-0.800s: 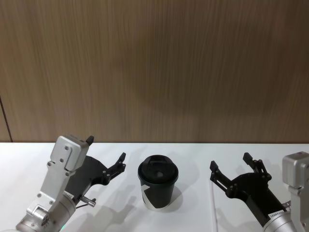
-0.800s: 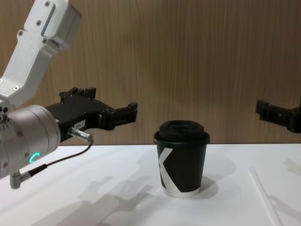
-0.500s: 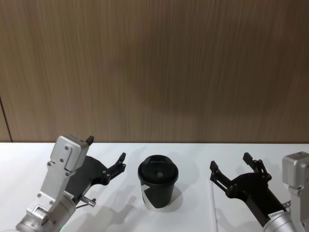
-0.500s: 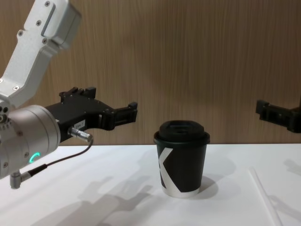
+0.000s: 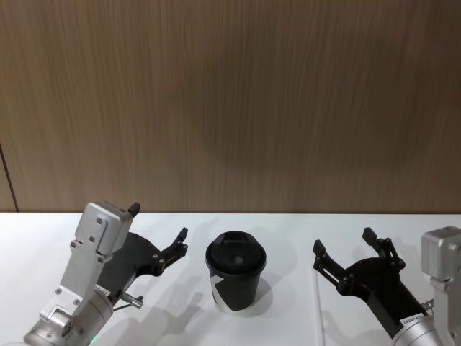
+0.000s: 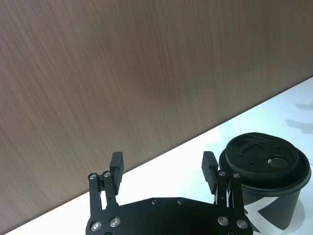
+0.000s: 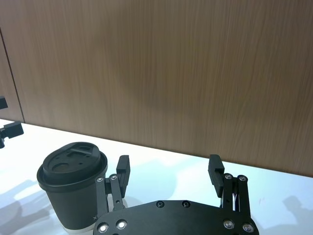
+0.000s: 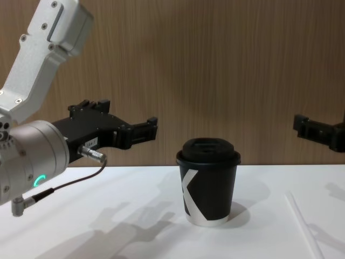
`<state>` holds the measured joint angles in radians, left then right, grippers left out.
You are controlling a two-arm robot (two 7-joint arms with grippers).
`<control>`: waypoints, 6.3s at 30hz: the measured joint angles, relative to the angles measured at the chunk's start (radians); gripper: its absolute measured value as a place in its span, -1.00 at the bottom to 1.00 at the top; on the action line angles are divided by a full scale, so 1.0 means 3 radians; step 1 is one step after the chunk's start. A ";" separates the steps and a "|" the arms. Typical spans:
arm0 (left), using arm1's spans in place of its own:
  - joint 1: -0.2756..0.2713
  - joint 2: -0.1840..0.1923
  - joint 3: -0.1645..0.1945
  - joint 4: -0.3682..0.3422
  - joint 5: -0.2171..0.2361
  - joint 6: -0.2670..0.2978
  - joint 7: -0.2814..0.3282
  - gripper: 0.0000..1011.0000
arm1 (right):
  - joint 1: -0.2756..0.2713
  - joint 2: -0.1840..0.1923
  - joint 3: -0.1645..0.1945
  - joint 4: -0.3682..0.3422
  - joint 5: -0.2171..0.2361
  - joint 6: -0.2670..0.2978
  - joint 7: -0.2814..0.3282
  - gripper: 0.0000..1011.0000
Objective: Pick up the straw with one hand, pass it to the other hand, and insert it into the cup.
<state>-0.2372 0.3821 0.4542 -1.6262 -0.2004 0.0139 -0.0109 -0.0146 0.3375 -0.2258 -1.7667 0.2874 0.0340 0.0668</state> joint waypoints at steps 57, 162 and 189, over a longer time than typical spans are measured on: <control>0.0000 0.0000 0.0000 0.0000 0.0000 0.0000 0.0000 0.98 | -0.0018 0.0044 -0.0028 0.0015 -0.0030 0.0186 0.0068 0.98; 0.0000 0.0000 0.0000 0.0000 0.0000 0.0000 0.0000 0.98 | -0.0325 -0.0041 -0.0002 -0.0028 -0.0177 0.1169 0.0335 0.95; 0.0000 0.0000 0.0000 0.0000 0.0000 0.0000 0.0000 0.98 | -0.0331 -0.0102 0.0034 -0.0020 -0.0138 0.1234 0.0329 -0.61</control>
<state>-0.2372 0.3821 0.4542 -1.6262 -0.2003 0.0139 -0.0109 -0.1138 0.3068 -0.2157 -1.7728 0.2458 0.4042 0.1656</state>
